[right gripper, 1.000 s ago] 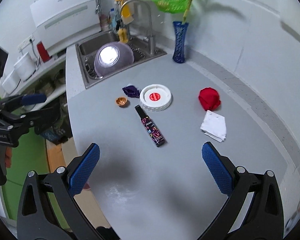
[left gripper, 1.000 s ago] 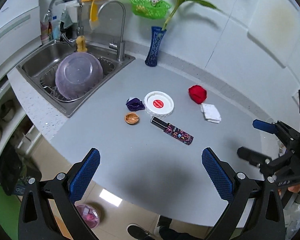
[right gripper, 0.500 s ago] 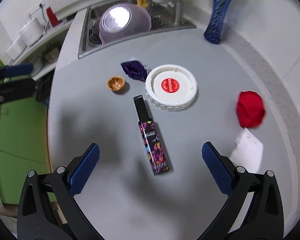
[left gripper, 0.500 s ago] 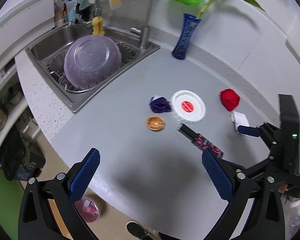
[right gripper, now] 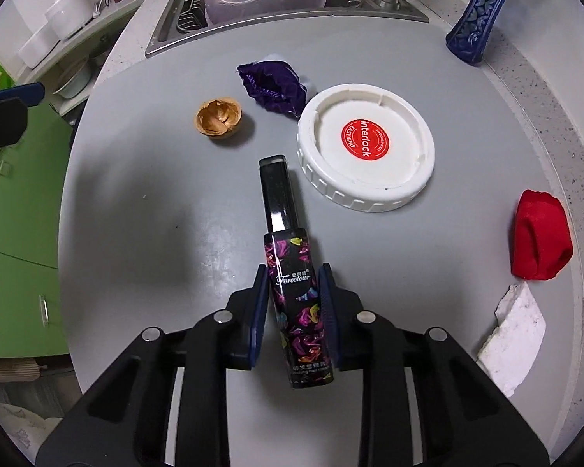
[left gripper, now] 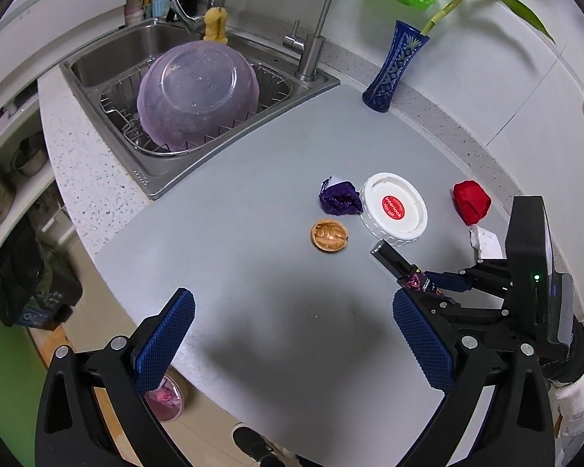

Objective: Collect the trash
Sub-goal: 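Grasp the black patterned spray bottle with the right tool and lift it, then grasp the walnut shell with the left tool while the right tool holds the spray bottle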

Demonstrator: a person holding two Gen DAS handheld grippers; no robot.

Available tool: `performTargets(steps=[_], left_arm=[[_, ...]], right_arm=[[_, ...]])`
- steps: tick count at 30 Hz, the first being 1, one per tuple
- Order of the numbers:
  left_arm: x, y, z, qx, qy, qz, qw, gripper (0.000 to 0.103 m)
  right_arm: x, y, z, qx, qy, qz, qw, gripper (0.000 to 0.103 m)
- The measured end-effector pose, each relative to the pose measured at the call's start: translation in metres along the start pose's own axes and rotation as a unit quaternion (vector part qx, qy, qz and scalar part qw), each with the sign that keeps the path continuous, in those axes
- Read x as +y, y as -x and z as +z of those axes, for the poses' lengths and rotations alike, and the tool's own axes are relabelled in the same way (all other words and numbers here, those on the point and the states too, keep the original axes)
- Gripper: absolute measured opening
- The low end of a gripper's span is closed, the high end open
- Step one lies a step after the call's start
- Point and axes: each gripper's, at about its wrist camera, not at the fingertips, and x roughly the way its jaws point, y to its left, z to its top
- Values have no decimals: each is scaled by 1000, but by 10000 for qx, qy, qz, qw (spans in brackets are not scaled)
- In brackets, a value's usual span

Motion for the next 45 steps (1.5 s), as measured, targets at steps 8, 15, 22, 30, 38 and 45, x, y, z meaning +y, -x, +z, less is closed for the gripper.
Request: performTargets(steps=[8, 15, 22, 30, 38, 45], left_arm=[[-13, -13, 6, 82, -172, -51, 9998, 98], [-32, -47, 17, 303, -463, -92, 9984, 98], [-42, -93, 26, 519, -752, 151, 9957, 98], [-44, -113, 31, 528, -853, 517, 9936, 63], [-50, -103, 25, 458, -804, 437, 9948, 37], [-48, -26, 6, -36, -760, 191, 9969, 37]], right_arm=[[-11, 27, -7, -266, -340, 17, 9991, 23], [-34, 77, -29, -589, -838, -71, 9947, 23], [-60, 102, -56, -721, -1242, -151, 9895, 23], [-79, 112, -80, -780, -1524, -242, 9849, 23], [-79, 122, -86, -948, -1577, -277, 9825, 23], [-60, 145, -79, -1256, -1394, -364, 9816, 23]])
